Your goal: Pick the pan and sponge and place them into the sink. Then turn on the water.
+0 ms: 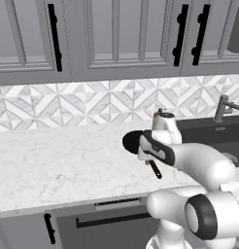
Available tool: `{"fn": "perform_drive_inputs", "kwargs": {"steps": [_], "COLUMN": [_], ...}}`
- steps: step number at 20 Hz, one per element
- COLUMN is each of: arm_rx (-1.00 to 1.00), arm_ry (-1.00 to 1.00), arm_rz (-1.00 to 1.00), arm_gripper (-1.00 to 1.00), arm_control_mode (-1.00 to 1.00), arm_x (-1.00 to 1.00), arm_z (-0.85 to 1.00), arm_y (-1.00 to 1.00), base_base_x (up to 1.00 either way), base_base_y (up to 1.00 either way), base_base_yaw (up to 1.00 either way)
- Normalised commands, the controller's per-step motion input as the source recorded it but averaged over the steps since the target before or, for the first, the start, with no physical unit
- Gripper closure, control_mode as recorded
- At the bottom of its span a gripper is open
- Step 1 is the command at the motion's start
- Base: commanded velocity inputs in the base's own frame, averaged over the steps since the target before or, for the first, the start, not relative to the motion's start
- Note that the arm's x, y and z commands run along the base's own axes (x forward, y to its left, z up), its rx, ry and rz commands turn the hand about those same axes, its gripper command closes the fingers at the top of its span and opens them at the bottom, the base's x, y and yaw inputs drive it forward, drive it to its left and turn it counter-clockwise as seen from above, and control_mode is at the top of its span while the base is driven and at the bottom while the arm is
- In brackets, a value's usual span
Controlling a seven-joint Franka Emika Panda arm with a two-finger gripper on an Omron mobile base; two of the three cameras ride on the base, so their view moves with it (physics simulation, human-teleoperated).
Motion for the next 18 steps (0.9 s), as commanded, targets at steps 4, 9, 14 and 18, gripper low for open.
{"fn": "perform_drive_inputs", "kwargs": {"steps": [4,9,14,18], "arm_rx": [0.0,0.0,0.0,0.0], "arm_ry": [0.02,0.02,0.02,0.0], "arm_rz": [0.02,0.01,0.01,0.02], "arm_gripper": [-1.0,-1.0,-1.0,-1.0], "arm_control_mode": [-1.0,-1.0,-1.0,-1.0], "arm_x": [0.23,0.1,0.15,0.13], "arm_z": [-0.47,-0.18,-0.17,-0.44], "arm_y": [0.0,0.0,-0.04,-0.02], "base_base_x": [0.0,0.0,0.0,0.0], "base_base_y": [0.0,0.0,0.0,0.0], "base_base_yaw": [0.0,0.0,0.0,0.0]}}
